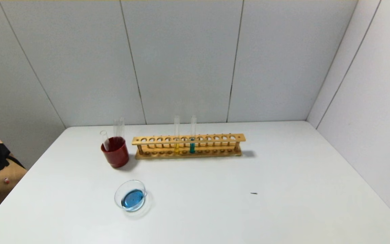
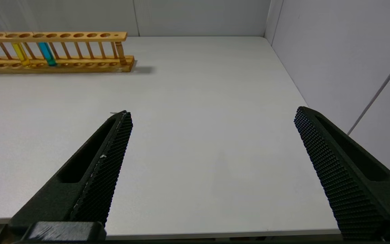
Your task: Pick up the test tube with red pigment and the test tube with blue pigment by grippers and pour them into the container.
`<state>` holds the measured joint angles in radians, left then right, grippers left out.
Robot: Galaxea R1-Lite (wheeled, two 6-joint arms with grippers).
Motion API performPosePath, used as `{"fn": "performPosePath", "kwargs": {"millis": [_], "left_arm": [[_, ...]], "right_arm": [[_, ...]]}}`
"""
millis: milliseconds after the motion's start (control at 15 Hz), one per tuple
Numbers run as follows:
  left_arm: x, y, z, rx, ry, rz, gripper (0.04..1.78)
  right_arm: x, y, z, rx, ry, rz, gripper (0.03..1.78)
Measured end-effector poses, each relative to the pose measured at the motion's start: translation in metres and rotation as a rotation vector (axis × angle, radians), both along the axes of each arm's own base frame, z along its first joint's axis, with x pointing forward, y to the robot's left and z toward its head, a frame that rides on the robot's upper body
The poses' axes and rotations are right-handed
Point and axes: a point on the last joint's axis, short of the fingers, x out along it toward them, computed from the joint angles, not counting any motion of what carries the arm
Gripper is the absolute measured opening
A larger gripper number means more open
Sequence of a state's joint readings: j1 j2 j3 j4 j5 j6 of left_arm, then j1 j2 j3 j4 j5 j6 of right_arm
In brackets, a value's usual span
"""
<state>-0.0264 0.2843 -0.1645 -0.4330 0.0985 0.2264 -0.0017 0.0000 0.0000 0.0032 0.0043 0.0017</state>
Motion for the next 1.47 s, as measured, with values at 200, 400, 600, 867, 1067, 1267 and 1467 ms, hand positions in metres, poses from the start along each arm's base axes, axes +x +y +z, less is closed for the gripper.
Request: {"fn": "performPosePath", "kwargs": {"millis": [200,400,600,867,1067,1267,1467], "left_arm": [[-0.016,0.000,-0.041,-0.027,-0.008,0.031,1.74],[-0.016,0.001,-0.068,-0.133,0.089,0.041,1.74],[-0.016,-0.001,-0.084,-0.144,0.242,-0.040,1.74],[-0.016,-0.004,-0.095,-0.106,0.332,-0.127,1.74],[-0.017,-0.003,-0.096,-0.106,0.364,-0.124,1.74],[-0.017,-0.003,-0.096,-0.108,0.381,-0.122,1.74],[-0.017,-0.003,-0.095,-0.108,0.388,-0.121,1.74]], "right_arm": [[0.000,0.000,0.000,0.000,0.000,0.000,1.75],[0.000,0.000,0.000,0.000,0.000,0.000,1.75],[0.000,0.000,0.000,0.000,0.000,0.000,1.75],[0.000,0.000,0.000,0.000,0.000,0.000,1.75],[0.000,0.000,0.000,-0.001,0.000,0.000,1.75],[0.000,0.000,0.000,-0.001,-0.001,0.000,1.75],[0.000,0.000,0.000,-0.003,-0.001,0.000,1.75]]}}
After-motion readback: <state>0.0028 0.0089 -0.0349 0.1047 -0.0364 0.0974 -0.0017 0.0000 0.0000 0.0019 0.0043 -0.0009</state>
